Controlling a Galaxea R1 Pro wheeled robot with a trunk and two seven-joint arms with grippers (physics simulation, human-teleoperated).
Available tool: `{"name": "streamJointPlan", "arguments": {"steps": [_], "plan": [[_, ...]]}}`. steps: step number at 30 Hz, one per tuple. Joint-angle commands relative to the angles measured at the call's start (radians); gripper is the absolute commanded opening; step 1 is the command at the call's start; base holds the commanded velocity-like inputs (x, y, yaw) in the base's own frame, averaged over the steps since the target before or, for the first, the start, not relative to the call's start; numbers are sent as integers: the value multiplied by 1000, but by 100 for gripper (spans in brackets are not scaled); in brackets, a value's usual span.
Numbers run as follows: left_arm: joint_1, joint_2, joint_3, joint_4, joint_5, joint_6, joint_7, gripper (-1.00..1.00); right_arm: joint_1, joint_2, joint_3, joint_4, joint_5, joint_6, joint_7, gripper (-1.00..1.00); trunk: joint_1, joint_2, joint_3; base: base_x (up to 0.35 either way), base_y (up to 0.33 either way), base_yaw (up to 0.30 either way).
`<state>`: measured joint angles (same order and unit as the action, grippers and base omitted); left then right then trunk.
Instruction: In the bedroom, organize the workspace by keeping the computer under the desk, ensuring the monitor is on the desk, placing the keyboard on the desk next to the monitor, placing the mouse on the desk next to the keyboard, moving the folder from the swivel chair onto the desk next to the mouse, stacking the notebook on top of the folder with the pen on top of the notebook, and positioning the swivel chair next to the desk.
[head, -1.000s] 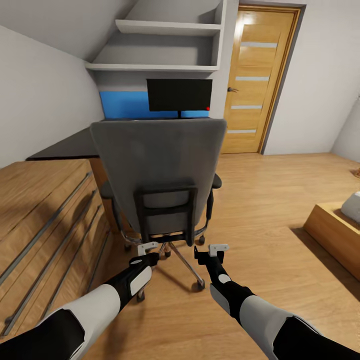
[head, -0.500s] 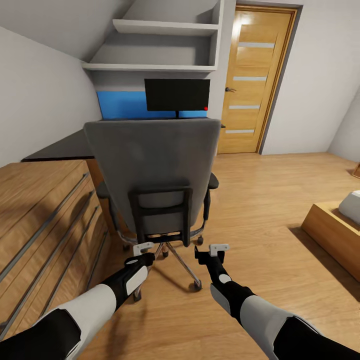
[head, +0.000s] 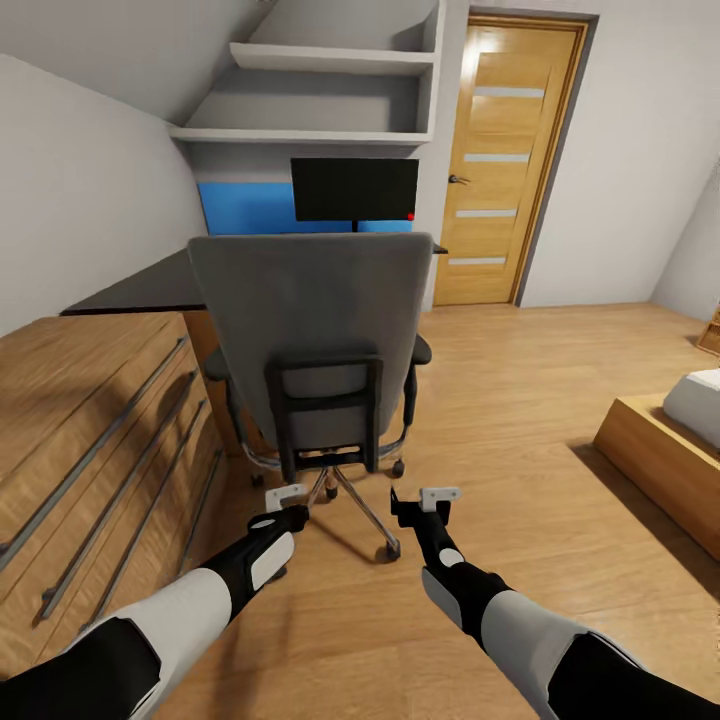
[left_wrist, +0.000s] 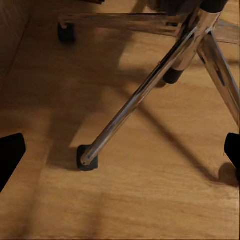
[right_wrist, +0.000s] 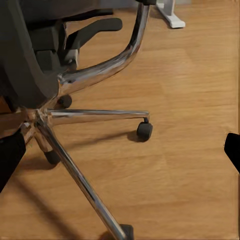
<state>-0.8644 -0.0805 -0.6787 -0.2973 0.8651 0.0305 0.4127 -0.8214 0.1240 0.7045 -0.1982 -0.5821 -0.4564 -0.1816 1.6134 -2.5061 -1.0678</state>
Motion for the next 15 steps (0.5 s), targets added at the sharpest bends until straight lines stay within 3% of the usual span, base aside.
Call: {"name": "streamJointPlan", "arguments": {"steps": [1, 6, 15], "plan": [[-1, 1, -8, -2, 5, 3, 8, 100, -1, 0, 9, 0, -4, -4, -7, 100, -1, 0, -1, -294, 0, 0], [-1, 1, -7, -2, 5, 3, 8, 100, -1, 3, 10, 0, -4, -12, -9, 100, -1, 0, -1, -153, 0, 0], [-1, 1, -7, -2, 5, 3, 8, 100, -1, 7, 12, 1, -5, -13, -10, 100, -1, 0, -1, -23, 0, 19]]}}
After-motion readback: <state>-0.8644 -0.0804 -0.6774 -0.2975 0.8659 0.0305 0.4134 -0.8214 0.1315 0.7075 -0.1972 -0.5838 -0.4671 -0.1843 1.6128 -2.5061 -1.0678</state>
